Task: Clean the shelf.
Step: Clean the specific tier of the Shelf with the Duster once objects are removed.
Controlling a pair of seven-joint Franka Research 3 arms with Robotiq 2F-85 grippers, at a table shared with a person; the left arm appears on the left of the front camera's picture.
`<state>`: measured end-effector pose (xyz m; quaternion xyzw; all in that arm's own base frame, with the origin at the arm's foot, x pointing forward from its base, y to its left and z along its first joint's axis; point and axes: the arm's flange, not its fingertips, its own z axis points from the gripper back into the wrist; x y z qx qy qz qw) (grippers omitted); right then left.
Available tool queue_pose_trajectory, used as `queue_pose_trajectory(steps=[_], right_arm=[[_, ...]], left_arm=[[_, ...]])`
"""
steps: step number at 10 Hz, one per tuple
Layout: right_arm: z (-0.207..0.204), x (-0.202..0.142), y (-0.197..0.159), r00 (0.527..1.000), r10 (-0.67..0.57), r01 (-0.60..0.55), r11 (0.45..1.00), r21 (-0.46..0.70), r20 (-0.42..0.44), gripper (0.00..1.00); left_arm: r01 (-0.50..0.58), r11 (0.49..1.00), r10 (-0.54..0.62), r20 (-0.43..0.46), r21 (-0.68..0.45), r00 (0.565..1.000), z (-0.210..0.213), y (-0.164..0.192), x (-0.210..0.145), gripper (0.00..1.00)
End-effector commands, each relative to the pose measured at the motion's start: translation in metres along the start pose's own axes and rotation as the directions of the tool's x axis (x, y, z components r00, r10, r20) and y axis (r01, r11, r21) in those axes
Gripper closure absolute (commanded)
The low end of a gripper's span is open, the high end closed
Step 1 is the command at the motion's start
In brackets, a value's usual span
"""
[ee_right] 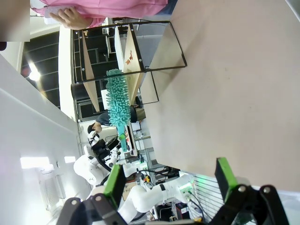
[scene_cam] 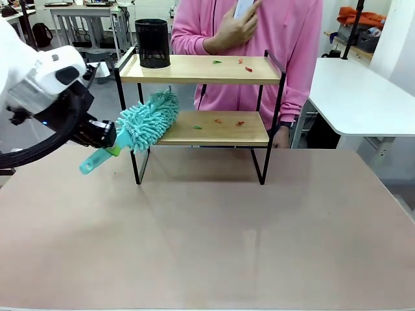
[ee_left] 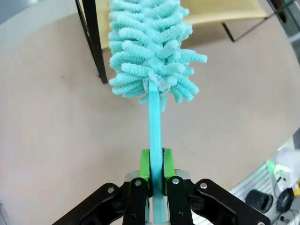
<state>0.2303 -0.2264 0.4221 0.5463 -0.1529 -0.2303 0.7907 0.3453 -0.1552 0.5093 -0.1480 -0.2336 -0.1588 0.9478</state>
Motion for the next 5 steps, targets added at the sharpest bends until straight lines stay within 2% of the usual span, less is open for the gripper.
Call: queue_pose_trajectory(steps=[1,2,5], right_arm=[[-0.001,-0.001,0.000,1.000,0.026,-0.026,1.000,0.001,-0.002,0.00],[-0.001,-0.001,0.000,1.000,0.026,-0.026,1.000,0.001,-0.002,0.00],[-0.001,-0.001,0.000,1.000,0.026,-0.026,1.000,0.001,-0.002,0.00]], left_arm=[[-0.072,0.997,0.070,0.080,0.030,0.994,-0.008,-0.011,0.017,0.88],[0.000,1.000,0.000,0.000,0.000,1.000,0.000,0.000,0.000,0.88],[0.000,1.000,0.000,0.000,0.000,1.000,0.000,0.000,0.000,0.88]])
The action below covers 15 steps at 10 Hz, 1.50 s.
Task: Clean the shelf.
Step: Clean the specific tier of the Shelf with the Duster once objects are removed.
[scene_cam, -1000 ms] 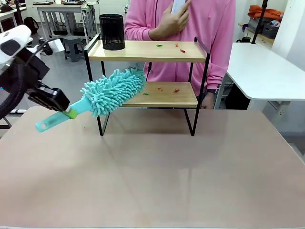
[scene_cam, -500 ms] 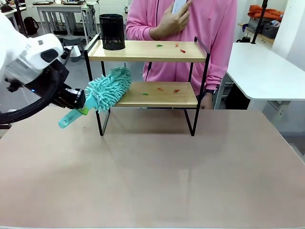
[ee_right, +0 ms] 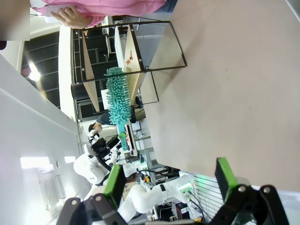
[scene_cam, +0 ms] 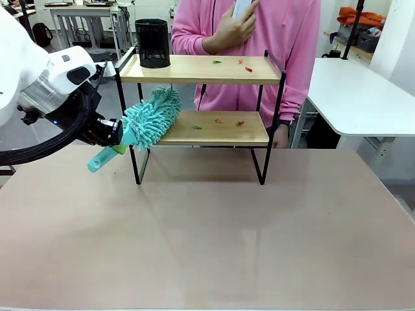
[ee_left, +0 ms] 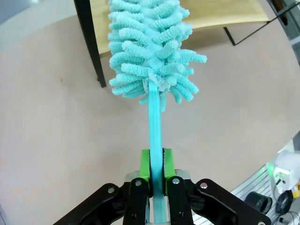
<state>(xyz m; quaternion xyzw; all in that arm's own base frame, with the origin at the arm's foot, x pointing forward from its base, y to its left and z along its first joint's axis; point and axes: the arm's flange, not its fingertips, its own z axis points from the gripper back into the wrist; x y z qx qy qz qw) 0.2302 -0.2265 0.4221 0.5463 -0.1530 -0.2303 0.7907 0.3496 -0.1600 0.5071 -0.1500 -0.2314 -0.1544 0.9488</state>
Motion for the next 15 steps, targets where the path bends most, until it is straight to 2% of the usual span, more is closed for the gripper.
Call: queue_pose_trajectory(steps=[1,2,3,4,5,6,9,12,15], right_arm=[[-0.001,-0.001,0.000,1.000,0.026,-0.026,1.000,0.001,-0.002,0.00],[-0.001,-0.001,0.000,1.000,0.026,-0.026,1.000,0.001,-0.002,0.00],[-0.001,-0.001,0.000,1.000,0.026,-0.026,1.000,0.001,-0.002,0.00],[-0.001,-0.001,0.000,1.000,0.026,-0.026,1.000,0.001,-0.002,0.00],[-0.001,-0.001,0.000,1.000,0.026,-0.026,1.000,0.001,-0.002,0.00],[-0.001,-0.001,0.000,1.000,0.026,-0.026,1.000,0.001,-0.002,0.00],[-0.001,-0.001,0.000,1.000,0.026,-0.026,1.000,0.001,-0.002,0.00],[-0.001,-0.001,0.000,1.000,0.026,-0.026,1.000,0.001,-0.002,0.00],[-0.001,-0.001,0.000,1.000,0.026,-0.026,1.000,0.001,-0.002,0.00]], left_arm=[[0.010,1.000,-0.010,0.003,0.002,1.000,0.005,0.002,-0.004,0.88],[0.000,1.000,0.000,0.000,0.000,1.000,0.000,0.000,0.000,0.88],[-0.065,0.997,0.063,0.048,0.046,0.997,-0.003,0.000,0.007,0.88],[-0.089,0.989,0.080,0.078,0.121,0.994,-0.011,-0.020,0.027,0.88],[-0.084,0.993,0.074,0.116,0.086,0.990,-0.013,-0.035,0.044,0.88],[-0.115,0.981,0.093,0.141,0.155,0.986,-0.015,-0.046,0.056,0.88],[-0.065,0.983,0.051,0.087,0.172,0.995,-0.027,-0.060,0.069,0.88],[-0.065,0.976,0.052,0.066,0.208,0.996,-0.038,-0.065,0.073,0.88],[-0.002,0.978,-0.005,0.030,0.210,1.000,-0.051,-0.084,0.075,0.88]])
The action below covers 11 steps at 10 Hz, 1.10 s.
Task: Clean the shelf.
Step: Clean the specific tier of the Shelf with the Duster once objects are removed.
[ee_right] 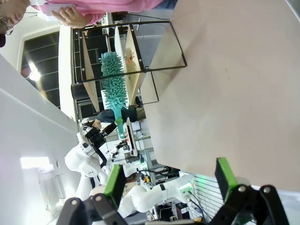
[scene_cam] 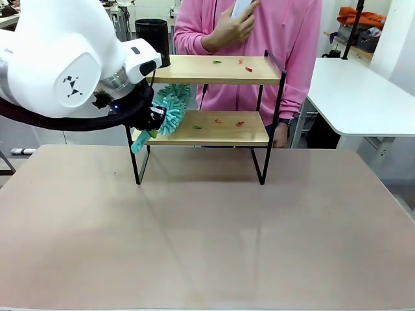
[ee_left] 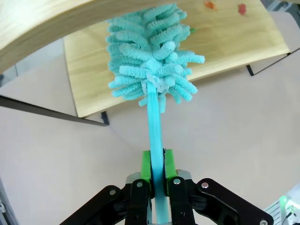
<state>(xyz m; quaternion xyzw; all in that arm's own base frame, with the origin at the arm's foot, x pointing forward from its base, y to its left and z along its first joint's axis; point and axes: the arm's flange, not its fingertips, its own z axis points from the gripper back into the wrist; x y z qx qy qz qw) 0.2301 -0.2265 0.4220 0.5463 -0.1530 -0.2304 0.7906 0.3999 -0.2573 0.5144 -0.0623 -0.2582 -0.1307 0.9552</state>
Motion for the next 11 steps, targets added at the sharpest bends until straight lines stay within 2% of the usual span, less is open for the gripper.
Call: queue_pose_trajectory(steps=[1,6,11], right_arm=[[-0.001,-0.001,0.000,1.000,0.026,-0.026,1.000,0.001,-0.002,0.00],[-0.001,-0.001,0.000,1.000,0.026,-0.026,1.000,0.001,-0.002,0.00],[-0.001,-0.001,0.000,1.000,0.026,-0.026,1.000,0.001,-0.002,0.00]], left_arm=[[0.031,0.999,-0.031,-0.003,0.012,1.000,-0.003,-0.020,0.006,0.88],[0.144,0.989,-0.145,-0.058,-0.008,0.988,-0.008,-0.040,0.012,0.88],[0.262,0.959,-0.272,-0.091,-0.109,0.958,-0.007,-0.053,0.019,0.88]])
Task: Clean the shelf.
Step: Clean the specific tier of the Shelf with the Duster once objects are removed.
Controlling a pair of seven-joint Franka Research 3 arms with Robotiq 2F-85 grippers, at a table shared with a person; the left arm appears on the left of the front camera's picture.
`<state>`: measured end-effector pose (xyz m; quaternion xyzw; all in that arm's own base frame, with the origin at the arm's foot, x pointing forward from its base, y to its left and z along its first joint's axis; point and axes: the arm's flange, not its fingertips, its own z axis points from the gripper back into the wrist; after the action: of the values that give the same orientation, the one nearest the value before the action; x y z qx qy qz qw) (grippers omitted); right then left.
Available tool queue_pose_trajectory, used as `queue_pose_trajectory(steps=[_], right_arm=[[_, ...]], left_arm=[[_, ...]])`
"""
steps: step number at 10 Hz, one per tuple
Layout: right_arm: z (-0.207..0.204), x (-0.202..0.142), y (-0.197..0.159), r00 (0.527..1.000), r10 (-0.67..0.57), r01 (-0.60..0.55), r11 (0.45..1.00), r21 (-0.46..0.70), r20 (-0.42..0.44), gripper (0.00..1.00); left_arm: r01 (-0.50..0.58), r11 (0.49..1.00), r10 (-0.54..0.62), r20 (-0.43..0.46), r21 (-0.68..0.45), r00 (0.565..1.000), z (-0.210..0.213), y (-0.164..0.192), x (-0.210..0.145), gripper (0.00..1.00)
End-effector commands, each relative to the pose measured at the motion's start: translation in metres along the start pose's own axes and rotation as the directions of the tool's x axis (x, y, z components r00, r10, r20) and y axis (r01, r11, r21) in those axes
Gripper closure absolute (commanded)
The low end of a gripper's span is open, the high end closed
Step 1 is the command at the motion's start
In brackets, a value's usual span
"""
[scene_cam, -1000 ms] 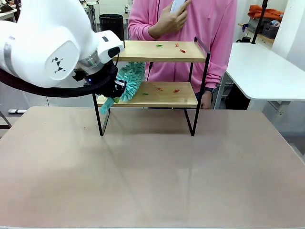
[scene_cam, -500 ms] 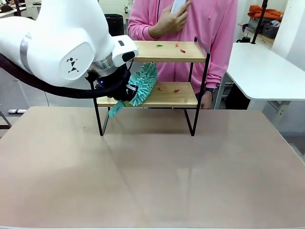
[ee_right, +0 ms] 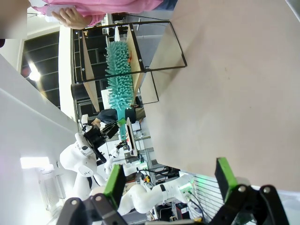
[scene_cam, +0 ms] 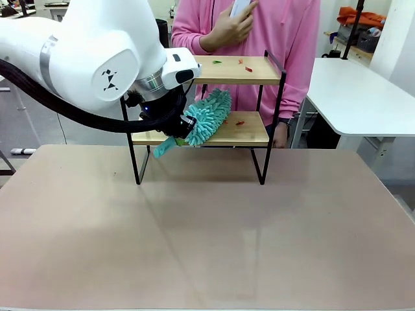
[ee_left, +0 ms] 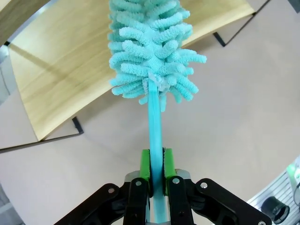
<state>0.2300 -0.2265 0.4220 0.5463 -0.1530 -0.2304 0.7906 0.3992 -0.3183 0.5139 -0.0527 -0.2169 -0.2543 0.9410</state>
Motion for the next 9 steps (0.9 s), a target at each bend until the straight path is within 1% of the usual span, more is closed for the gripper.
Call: queue_pose_trajectory(steps=[1,2,3,4,6,7,8,9], right_arm=[[-0.001,-0.001,0.000,1.000,0.026,-0.026,1.000,0.001,-0.003,0.00],[-0.001,-0.001,0.000,1.000,0.026,-0.026,1.000,0.001,-0.003,0.00],[-0.001,-0.001,0.000,1.000,0.026,-0.026,1.000,0.001,-0.003,0.00],[-0.001,-0.001,0.000,1.000,0.026,-0.026,1.000,0.001,-0.003,0.00],[-0.001,-0.001,0.000,1.000,0.026,-0.026,1.000,0.001,-0.003,0.00],[-0.001,-0.001,0.000,1.000,0.026,-0.026,1.000,0.001,-0.003,0.00],[-0.001,-0.001,0.000,1.000,0.026,-0.026,1.000,0.001,-0.003,0.00],[-0.001,-0.001,0.000,1.000,0.026,-0.026,1.000,0.001,-0.003,0.00]], left_arm=[[0.073,0.994,-0.074,-0.014,-0.077,0.997,0.007,0.006,0.006,0.88],[0.112,0.989,-0.114,-0.011,-0.100,0.993,0.007,0.006,0.006,0.88],[0.144,0.985,-0.146,-0.004,-0.095,0.989,0.008,0.007,0.005,0.88],[0.198,0.972,-0.200,-0.002,-0.127,0.980,0.010,0.008,0.003,0.88],[0.261,0.959,-0.262,0.002,-0.110,0.965,0.013,0.014,-0.004,0.88],[0.323,0.942,-0.325,-0.004,-0.097,0.946,0.015,0.017,-0.010,0.88],[0.396,0.912,-0.400,-0.013,-0.107,0.916,0.019,0.022,-0.016,0.88],[0.477,0.869,-0.484,-0.023,-0.130,0.875,0.024,0.030,-0.025,0.88]])
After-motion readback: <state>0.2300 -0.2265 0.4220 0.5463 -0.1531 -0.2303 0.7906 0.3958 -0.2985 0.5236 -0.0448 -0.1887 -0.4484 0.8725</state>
